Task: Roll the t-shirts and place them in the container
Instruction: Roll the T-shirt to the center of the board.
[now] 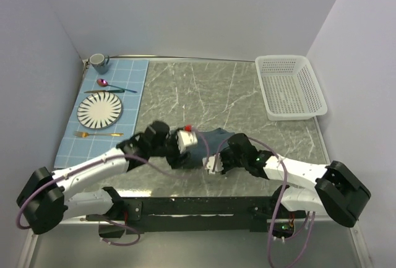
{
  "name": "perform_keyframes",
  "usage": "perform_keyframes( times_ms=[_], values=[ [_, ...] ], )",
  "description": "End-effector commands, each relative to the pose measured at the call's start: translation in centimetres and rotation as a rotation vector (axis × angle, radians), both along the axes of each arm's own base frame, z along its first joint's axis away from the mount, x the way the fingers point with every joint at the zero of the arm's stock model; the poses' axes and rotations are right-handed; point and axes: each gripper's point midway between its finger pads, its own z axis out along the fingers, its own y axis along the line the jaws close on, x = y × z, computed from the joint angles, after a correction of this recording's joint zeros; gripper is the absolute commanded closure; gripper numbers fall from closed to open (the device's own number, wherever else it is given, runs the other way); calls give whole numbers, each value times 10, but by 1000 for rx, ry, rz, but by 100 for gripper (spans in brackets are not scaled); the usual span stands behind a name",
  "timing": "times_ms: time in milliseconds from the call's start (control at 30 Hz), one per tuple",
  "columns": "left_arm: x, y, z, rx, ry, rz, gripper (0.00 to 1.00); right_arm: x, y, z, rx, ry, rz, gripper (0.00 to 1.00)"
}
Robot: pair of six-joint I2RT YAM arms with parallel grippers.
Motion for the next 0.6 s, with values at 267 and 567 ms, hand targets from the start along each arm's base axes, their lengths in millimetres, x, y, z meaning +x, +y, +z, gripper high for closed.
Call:
perform_keyframes(
  times_ms=[267,567],
  values=[
    [-9,-21,-14,-34,-402,-91,30,-11,-2,-13,-54,283,-81,99],
    [-2,-20,-47,77,-501,-116,31,-6,0,-10,-41,323,-119,99]
  ],
)
